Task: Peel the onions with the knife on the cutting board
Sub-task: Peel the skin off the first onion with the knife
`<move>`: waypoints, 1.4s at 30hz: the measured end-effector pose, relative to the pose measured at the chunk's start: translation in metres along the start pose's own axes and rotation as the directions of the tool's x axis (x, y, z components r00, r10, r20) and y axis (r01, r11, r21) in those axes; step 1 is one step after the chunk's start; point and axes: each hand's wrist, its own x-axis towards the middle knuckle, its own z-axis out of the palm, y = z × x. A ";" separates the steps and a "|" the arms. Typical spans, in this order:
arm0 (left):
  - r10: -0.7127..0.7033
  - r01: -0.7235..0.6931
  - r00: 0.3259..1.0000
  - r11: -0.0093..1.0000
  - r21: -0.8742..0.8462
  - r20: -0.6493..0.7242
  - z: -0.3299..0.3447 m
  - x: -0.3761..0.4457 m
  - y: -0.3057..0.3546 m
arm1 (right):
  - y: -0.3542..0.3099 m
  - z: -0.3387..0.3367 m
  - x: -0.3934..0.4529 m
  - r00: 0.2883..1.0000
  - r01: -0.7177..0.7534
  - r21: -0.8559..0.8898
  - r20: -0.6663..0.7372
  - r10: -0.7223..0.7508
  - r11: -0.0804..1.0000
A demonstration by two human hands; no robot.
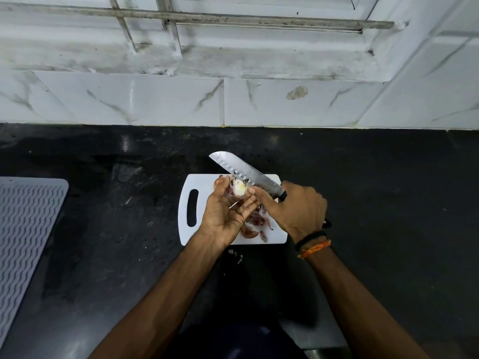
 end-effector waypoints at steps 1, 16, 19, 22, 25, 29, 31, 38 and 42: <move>0.005 -0.005 1.000 1.000 -0.001 -0.003 0.000 0.001 -0.001 | -0.002 0.001 0.000 1.000 -0.005 -0.008 -0.004 0.005 1.000; -0.007 0.005 0.999 1.000 -0.029 -0.052 -0.003 -0.002 0.009 | 0.016 -0.010 -0.003 1.000 -0.004 0.013 0.027 0.003 1.000; 0.012 -0.012 0.999 1.000 0.001 -0.048 -0.005 -0.001 0.009 | 0.024 -0.010 -0.003 0.999 -0.031 0.020 0.040 0.031 0.999; 0.038 -0.037 0.998 0.999 0.028 -0.049 -0.006 -0.001 0.007 | 0.028 -0.007 -0.003 0.995 -0.095 0.027 0.020 0.095 0.995; 0.059 -0.055 0.996 0.997 0.057 -0.067 -0.006 -0.003 0.007 | 0.028 -0.005 -0.004 0.988 -0.154 -0.060 0.013 0.155 0.986; 0.067 -0.060 0.993 0.995 0.076 -0.097 -0.010 -0.001 0.008 | 0.027 -0.002 -0.003 0.976 -0.210 -0.167 0.027 0.218 0.963; 0.072 -0.063 0.991 0.995 0.083 -0.114 -0.013 0.000 0.007 | 0.026 -0.001 -0.002 0.973 -0.213 -0.207 0.048 0.227 0.955; 0.122 -0.110 0.990 0.983 0.147 -0.075 -0.009 -0.002 0.007 | 0.034 -0.001 -0.004 0.946 -0.176 -0.091 0.259 0.194 0.980; 0.134 -0.122 0.990 0.972 0.200 -0.051 -0.005 -0.004 0.004 | 0.032 -0.001 -0.008 0.963 -0.183 -0.082 0.187 0.196 0.980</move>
